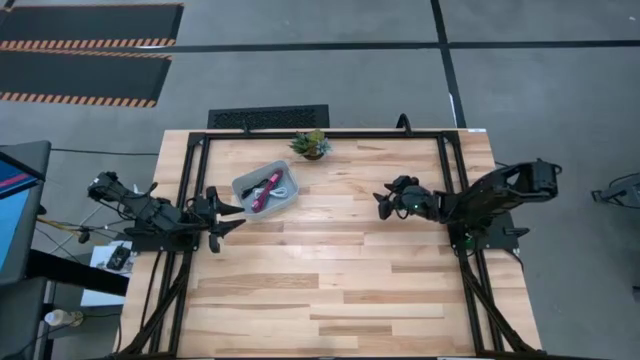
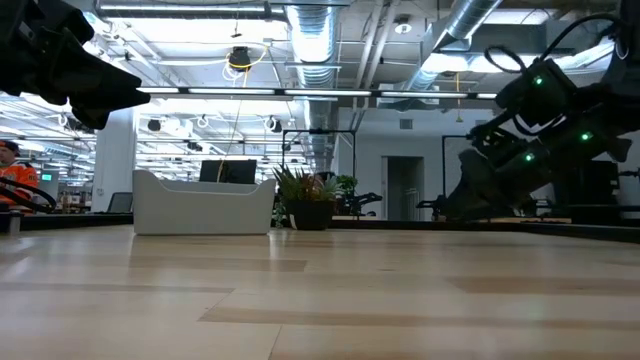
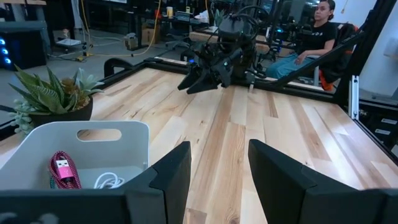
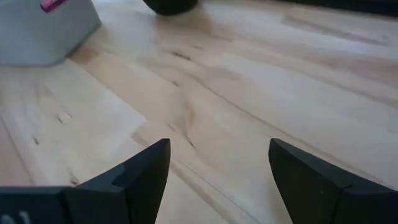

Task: Pick and place USB-C Cables
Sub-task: Return to Home Position

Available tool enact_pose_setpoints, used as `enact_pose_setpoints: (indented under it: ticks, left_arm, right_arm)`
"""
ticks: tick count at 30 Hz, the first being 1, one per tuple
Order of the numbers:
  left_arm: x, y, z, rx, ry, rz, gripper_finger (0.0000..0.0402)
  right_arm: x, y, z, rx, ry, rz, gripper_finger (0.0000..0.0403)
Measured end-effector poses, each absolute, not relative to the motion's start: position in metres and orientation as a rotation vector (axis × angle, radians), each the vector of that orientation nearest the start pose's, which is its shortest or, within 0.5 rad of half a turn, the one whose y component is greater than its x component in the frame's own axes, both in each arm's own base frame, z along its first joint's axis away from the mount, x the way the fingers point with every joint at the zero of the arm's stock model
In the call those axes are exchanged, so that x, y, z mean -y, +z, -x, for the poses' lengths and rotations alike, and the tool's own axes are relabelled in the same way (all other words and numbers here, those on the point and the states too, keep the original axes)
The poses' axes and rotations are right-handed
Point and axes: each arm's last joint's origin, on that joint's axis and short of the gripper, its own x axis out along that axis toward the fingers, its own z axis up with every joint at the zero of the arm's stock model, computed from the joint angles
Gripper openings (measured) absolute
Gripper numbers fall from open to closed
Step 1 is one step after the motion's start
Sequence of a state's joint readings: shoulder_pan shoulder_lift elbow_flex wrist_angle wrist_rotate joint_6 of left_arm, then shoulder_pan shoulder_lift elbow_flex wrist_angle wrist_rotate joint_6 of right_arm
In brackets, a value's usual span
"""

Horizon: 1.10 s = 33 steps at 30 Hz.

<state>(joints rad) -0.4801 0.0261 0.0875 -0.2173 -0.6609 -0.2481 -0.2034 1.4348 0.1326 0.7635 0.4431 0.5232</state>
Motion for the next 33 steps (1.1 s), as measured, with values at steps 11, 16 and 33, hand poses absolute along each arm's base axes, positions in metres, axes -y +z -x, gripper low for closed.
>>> enact_pose_setpoints:
  ticks: [11,16,33]
  left_arm:
    - [0.024,0.171,-0.085,-0.109,0.196,0.162,0.0150]
    - [0.024,0.171,-0.085,-0.109,0.196,0.162,0.0150]
    - [0.024,0.171,-0.085,-0.109,0.195,0.162,0.0150]
  right_arm:
    - [0.050,0.078,-0.180,-0.468,-0.782,-0.404,0.0297]
    - [0.050,0.075,-0.180,-0.488,-0.790,-0.397,0.0297]
    - [0.050,0.079,-0.182,-0.442,-0.769,-0.418,0.0297]
